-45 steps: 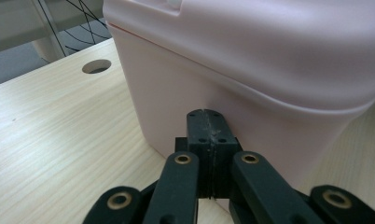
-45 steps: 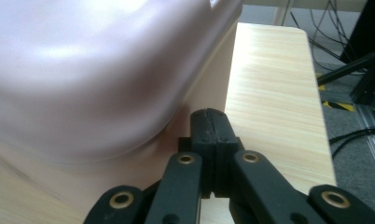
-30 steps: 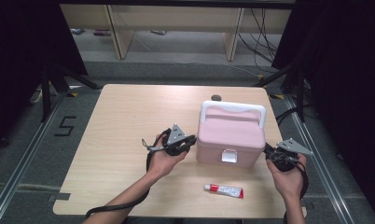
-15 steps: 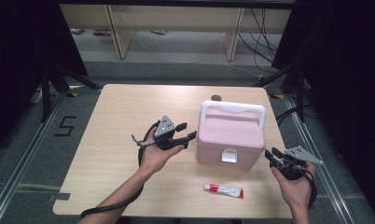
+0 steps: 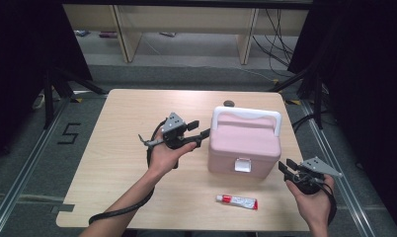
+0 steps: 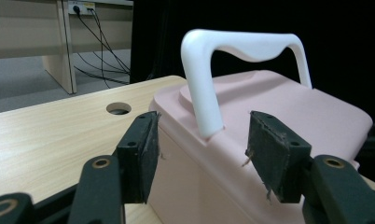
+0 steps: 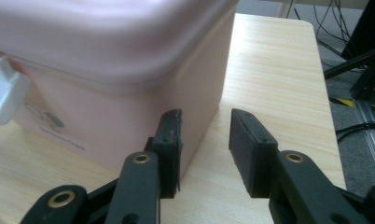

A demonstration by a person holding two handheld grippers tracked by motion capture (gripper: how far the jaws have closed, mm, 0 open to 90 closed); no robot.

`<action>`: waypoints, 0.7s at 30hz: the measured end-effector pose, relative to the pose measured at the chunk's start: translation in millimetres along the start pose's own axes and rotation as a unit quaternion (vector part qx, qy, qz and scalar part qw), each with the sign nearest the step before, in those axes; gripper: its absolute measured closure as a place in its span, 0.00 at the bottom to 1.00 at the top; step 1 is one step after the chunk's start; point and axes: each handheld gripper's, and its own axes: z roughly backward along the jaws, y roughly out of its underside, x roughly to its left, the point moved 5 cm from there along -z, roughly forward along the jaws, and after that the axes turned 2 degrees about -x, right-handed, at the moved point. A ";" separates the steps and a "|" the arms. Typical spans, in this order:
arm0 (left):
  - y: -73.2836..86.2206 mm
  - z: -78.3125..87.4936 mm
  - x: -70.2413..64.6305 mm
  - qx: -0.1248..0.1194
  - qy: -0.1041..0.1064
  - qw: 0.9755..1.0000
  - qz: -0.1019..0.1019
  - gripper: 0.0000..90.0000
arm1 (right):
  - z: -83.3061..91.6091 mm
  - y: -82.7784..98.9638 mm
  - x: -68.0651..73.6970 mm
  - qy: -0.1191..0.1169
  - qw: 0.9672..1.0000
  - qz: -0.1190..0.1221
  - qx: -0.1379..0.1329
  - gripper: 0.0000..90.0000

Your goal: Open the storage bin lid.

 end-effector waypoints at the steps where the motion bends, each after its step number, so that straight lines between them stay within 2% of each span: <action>1: -3.0 -2.8 0.7 0.000 0.001 1.000 0.002 0.48 | 0.8 -0.4 1.5 0.001 1.000 -0.005 -0.001 0.73; 2: -5.2 -5.2 1.2 0.000 0.001 1.000 0.005 0.49 | 0.1 -1.1 1.6 -0.002 1.000 -0.002 -0.004 0.73; 3: -6.7 -7.0 1.6 0.001 0.001 1.000 0.004 0.49 | 1.3 -0.2 4.2 -0.001 1.000 -0.023 0.004 0.73; 4: -9.5 -9.8 1.3 0.001 0.000 1.000 0.003 0.49 | 0.3 0.1 2.6 0.000 1.000 -0.015 0.004 0.73; 5: -11.7 -11.8 0.6 0.001 0.000 1.000 0.003 0.49 | -0.1 0.0 2.6 -0.001 1.000 -0.020 0.005 0.73; 6: -14.5 -14.5 1.0 -0.004 0.006 1.000 -0.007 0.49 | -0.4 0.1 2.1 0.000 1.000 -0.023 0.004 0.73; 7: -17.0 -16.5 0.3 -0.005 0.008 1.000 -0.008 0.50 | -1.5 0.0 0.7 0.000 1.000 -0.014 0.000 0.73; 10: -21.3 -20.4 -1.2 -0.002 0.001 1.000 -0.002 0.50 | -1.1 -0.9 1.5 -0.001 1.000 -0.019 0.000 0.73; 11: -22.5 -24.9 -1.2 0.004 -0.007 1.000 0.001 0.51 | -2.7 -2.2 0.7 -0.005 1.000 -0.003 -0.010 0.73; 12: -22.5 -24.9 -1.2 0.004 -0.007 1.000 0.001 0.51 | -1.0 -2.2 -0.5 0.004 1.000 0.005 -0.007 0.73; 13: -22.3 -27.7 -1.6 0.007 -0.005 1.000 0.002 0.51 | -1.0 -2.2 -0.5 0.004 1.000 0.005 -0.007 0.73; 14: -20.9 -32.3 -3.2 0.012 -0.002 1.000 0.006 0.51 | -0.1 -1.8 2.2 -0.002 1.000 -0.005 -0.006 0.73; 15: -19.9 -35.2 -3.9 0.016 -0.001 1.000 0.009 0.51 | 0.0 -1.5 1.9 -0.002 1.000 -0.002 -0.006 0.73; 16: -19.1 -38.6 -3.9 0.018 0.002 1.000 0.012 0.51 | 2.0 -1.3 5.7 0.000 1.000 -0.026 -0.001 0.73; 18: -18.7 -41.5 -3.7 0.019 0.001 1.000 0.016 0.52 | 2.8 -1.6 5.5 0.000 1.000 -0.024 0.000 0.73; 19: -18.4 -46.7 -3.1 0.023 0.000 1.000 0.021 0.53 | 2.4 -3.1 2.7 0.000 1.000 -0.005 -0.011 0.73; 21: -18.8 -51.1 -3.5 0.027 0.004 0.999 0.024 0.55 | 4.1 -3.0 2.5 0.000 1.000 0.000 -0.008 0.73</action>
